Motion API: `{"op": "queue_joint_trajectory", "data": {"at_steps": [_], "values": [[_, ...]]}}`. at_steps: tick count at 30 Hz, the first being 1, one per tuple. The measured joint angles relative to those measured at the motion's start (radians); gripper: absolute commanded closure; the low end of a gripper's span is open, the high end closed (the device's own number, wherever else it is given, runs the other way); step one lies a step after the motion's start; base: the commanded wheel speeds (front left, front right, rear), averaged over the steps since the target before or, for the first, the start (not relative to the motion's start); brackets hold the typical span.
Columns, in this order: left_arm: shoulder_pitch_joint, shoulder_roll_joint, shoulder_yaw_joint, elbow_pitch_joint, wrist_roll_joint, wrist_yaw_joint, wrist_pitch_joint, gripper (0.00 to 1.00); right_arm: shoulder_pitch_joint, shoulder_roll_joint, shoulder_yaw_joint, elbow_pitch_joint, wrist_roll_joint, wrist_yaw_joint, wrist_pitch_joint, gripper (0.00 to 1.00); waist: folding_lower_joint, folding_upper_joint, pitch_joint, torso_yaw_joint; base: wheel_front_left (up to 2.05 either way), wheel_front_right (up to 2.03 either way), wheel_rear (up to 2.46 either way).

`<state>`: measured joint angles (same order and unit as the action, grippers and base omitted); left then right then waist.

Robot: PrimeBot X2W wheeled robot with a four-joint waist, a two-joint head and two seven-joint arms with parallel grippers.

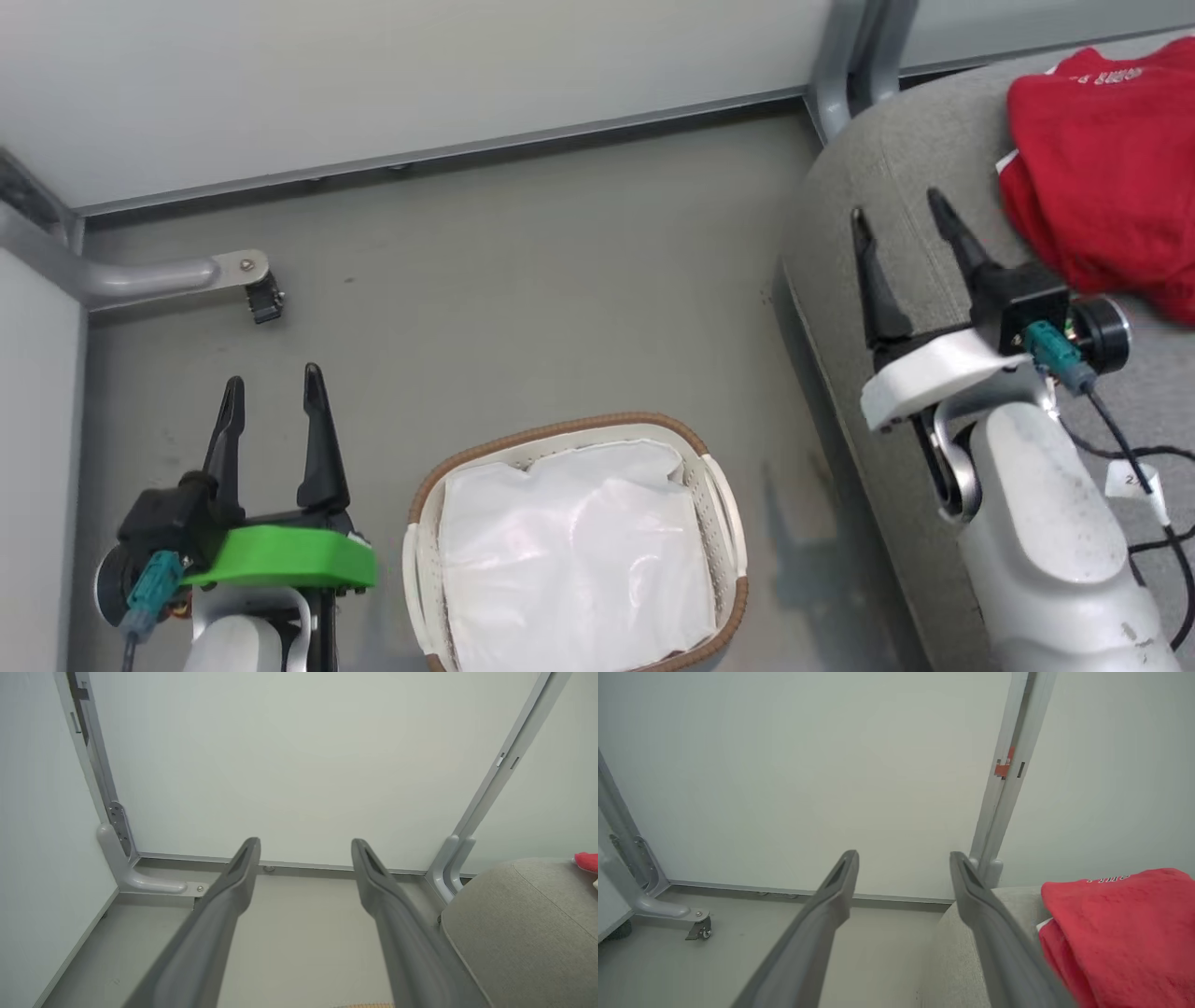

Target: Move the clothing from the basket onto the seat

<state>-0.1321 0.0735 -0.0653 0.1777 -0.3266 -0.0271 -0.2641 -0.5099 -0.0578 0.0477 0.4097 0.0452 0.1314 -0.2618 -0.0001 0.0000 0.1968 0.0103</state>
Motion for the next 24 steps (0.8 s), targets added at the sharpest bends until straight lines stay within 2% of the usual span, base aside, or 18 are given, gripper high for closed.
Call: {"op": "queue_joint_trajectory", "data": {"at_steps": [11, 17, 24], "values": [[0.122, -0.021, 0.013, 0.011, 0.026, -0.048, 0.000, 0.00, 0.245, 0.009, 0.074, -0.120, 0.105, 0.000, 0.000, 0.00, 0.0000, 0.0000, -0.079, 0.076, 0.00, 0.00, 0.00], [0.152, -0.023, -0.007, 0.018, 0.019, -0.050, 0.000, 0.00, 0.341, 0.009, 0.057, -0.151, 0.140, 0.000, 0.000, 0.00, 0.0000, 0.0000, -0.121, 0.096, 0.00, 0.00, 0.00], [0.163, -0.023, -0.021, 0.018, 0.011, -0.043, 0.000, 0.00, 0.376, 0.009, 0.037, -0.171, 0.140, 0.000, 0.000, 0.00, 0.0000, 0.0000, -0.145, 0.098, 0.00, 0.00, 0.00]]}}
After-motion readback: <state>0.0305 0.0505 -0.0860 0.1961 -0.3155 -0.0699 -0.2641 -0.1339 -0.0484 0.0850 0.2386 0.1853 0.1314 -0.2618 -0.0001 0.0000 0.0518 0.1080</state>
